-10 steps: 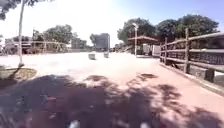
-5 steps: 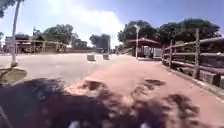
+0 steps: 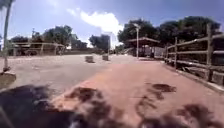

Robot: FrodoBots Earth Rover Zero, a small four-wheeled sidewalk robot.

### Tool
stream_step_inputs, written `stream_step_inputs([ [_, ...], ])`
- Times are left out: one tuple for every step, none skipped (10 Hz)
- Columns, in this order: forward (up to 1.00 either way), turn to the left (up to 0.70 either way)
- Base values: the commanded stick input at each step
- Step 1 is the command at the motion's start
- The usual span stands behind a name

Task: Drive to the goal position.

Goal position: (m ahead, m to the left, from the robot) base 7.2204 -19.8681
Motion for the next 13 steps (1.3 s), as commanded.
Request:
stream_step_inputs([
  [0.85, 0.0],
  [0.85, 0.0],
  [0.85, 0.0],
  [0.85, 0.0],
  [0.85, 0.0],
  [0.85, 0.0],
  [0.85, 0.0],
  [0.85, 0.0],
  [0.85, 0.0],
  [0.85, 0.0],
  [0.85, 0.0],
  [0.85, -0.18],
  [0.85, -0.34],
])
